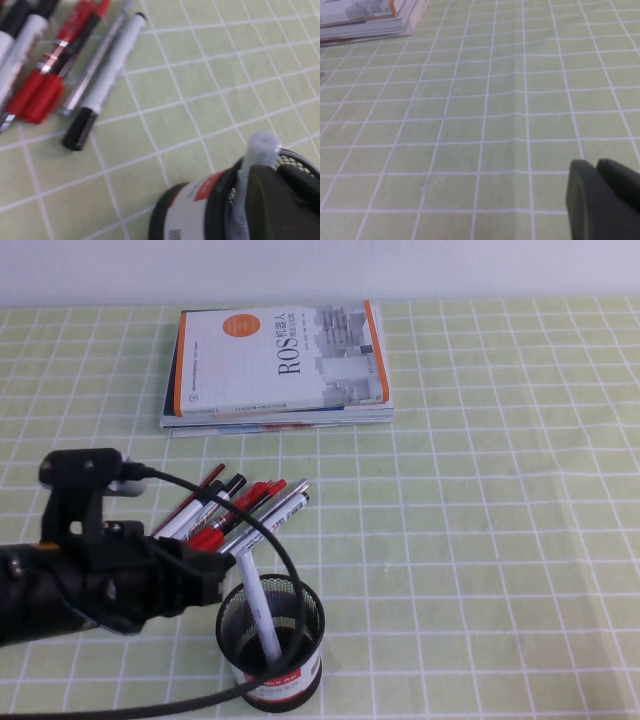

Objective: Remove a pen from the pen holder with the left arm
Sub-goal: Pick up the pen from the pen holder

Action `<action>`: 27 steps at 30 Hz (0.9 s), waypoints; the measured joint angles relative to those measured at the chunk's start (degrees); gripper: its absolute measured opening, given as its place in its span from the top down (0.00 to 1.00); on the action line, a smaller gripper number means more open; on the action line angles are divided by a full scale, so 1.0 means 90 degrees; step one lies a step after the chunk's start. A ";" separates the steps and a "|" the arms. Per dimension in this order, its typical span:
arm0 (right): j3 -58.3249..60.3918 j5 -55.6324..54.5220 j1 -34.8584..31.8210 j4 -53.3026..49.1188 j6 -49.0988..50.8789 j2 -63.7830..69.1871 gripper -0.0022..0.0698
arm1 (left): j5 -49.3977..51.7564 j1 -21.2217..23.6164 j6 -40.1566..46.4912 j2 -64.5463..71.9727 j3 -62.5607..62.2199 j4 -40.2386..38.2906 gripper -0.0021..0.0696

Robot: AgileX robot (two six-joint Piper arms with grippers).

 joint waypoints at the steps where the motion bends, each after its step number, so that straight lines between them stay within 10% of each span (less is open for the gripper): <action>1: 0.0000 0.0000 0.0000 0.0000 0.0000 0.0000 0.99 | -0.0080 -0.0166 0.0010 0.0087 -0.0015 -0.0015 0.97; 12: 0.0000 0.0000 0.0000 0.0000 0.0000 0.0000 0.99 | -0.0484 -0.0789 0.0334 0.0273 -0.0099 -0.0201 0.95; 20: 0.0000 0.0000 0.0000 0.0000 0.0000 0.0000 0.99 | -0.1408 -0.1081 0.0167 0.0273 -0.0099 -0.0241 0.39; 27: 0.0000 0.0000 0.0000 0.0000 0.0000 0.0000 0.99 | -0.1666 -0.1087 -0.0473 0.0464 -0.0125 -0.0425 0.29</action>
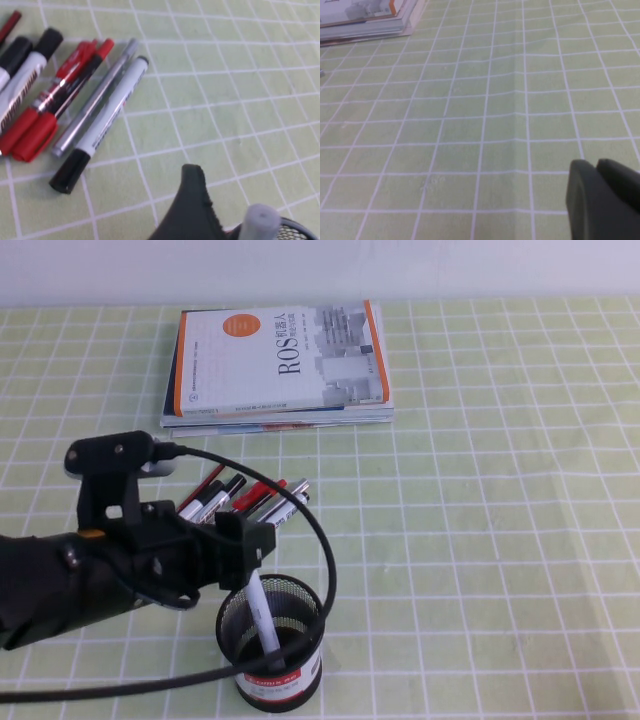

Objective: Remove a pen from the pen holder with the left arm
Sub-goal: Pick up the pen from the pen holder

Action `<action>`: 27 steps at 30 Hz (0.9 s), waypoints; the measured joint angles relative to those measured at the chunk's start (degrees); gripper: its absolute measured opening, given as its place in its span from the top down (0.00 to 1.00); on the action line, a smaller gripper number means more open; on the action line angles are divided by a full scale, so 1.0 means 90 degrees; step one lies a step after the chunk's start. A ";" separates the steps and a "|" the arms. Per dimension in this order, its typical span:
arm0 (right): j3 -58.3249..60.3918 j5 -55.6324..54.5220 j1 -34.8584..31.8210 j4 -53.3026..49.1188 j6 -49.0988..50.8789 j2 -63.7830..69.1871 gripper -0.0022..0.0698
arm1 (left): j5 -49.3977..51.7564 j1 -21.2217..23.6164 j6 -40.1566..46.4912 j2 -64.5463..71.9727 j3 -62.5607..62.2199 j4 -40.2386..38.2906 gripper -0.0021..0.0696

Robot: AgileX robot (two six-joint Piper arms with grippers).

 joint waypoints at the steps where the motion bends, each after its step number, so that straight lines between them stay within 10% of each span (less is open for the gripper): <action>1: 0.0000 0.0000 0.0000 0.0000 0.0000 0.0000 0.99 | 0.0000 0.0000 -0.0010 0.0088 0.0000 -0.0073 0.29; 15: 0.0000 0.0000 0.0000 0.0000 0.0000 0.0000 0.99 | 0.0170 0.0000 0.0157 0.1185 -0.0439 -0.0280 0.31; 27: 0.0000 0.0000 0.0000 0.0000 0.0000 0.0000 0.99 | 0.0180 0.0000 0.0592 0.1257 -0.0449 -0.0296 0.72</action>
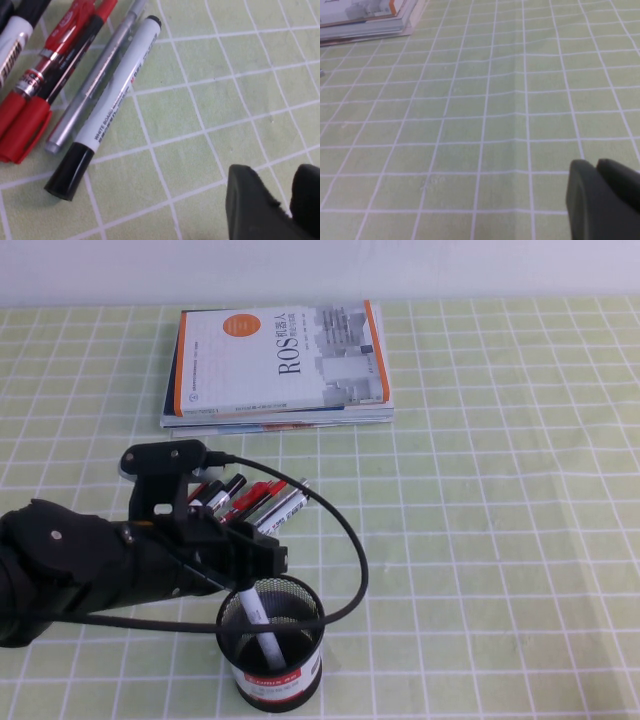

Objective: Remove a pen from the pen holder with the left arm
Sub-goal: Pick up the pen from the pen holder

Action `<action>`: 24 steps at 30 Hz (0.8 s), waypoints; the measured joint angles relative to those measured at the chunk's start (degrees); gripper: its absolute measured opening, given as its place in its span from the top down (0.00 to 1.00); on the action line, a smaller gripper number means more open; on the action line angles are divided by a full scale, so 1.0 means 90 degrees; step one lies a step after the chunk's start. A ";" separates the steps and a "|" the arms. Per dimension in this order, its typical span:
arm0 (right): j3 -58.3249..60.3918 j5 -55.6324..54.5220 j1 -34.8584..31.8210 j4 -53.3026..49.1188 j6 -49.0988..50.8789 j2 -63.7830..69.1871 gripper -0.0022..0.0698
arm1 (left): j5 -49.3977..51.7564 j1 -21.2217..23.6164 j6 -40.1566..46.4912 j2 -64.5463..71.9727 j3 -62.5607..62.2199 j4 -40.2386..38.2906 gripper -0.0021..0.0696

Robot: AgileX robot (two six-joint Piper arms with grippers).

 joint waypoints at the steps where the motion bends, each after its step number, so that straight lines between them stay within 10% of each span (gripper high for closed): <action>1: 0.0000 0.0000 0.0000 0.0000 0.0000 0.0000 0.99 | 0.0000 0.0000 0.0029 0.0000 0.0000 -0.0003 0.74; 24: 0.0000 0.0000 0.0000 0.0000 0.0000 0.0000 0.99 | 0.0233 -0.0010 0.0522 -0.0700 -0.0361 -0.0123 0.88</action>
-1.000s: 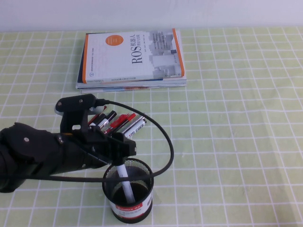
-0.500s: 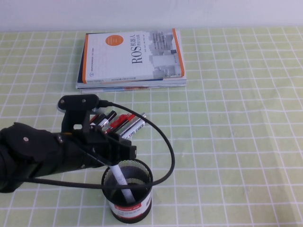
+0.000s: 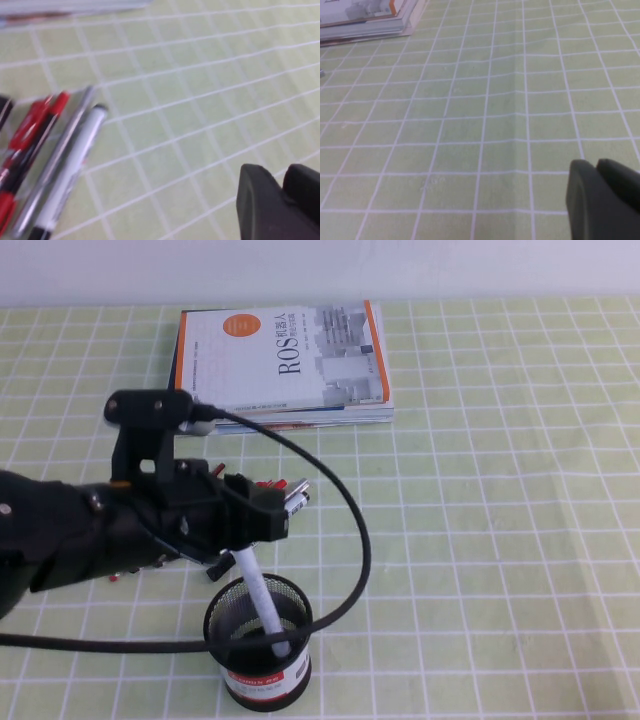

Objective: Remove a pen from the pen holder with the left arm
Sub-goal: Pick up the pen from the pen holder, then place the pen on the table

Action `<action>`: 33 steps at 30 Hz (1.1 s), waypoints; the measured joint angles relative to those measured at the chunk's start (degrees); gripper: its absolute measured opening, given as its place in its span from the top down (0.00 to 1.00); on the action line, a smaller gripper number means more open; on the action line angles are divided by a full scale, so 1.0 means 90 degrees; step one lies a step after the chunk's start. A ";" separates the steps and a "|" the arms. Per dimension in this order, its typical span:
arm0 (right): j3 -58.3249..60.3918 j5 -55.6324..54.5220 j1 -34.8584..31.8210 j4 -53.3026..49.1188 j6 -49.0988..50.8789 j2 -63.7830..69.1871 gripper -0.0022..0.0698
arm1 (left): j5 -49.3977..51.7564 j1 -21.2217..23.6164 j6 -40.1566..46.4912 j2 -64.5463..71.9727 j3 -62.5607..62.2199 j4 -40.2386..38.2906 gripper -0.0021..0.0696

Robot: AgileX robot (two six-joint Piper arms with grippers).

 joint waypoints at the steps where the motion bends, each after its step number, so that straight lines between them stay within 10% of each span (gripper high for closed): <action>1: 0.0000 0.0000 0.0000 0.0000 0.0000 0.0000 0.99 | 0.0122 0.0000 0.0000 -0.0017 -0.0098 0.0013 0.88; 13: 0.0000 0.0000 0.0000 0.0000 0.0000 0.0000 0.99 | 0.1574 0.0000 -0.0376 -0.0115 -0.1665 0.0836 0.88; 33: 0.0000 0.0000 0.0000 0.0000 0.0000 0.0000 0.99 | 0.4226 0.0250 -0.3640 0.1850 -0.4716 0.6487 0.88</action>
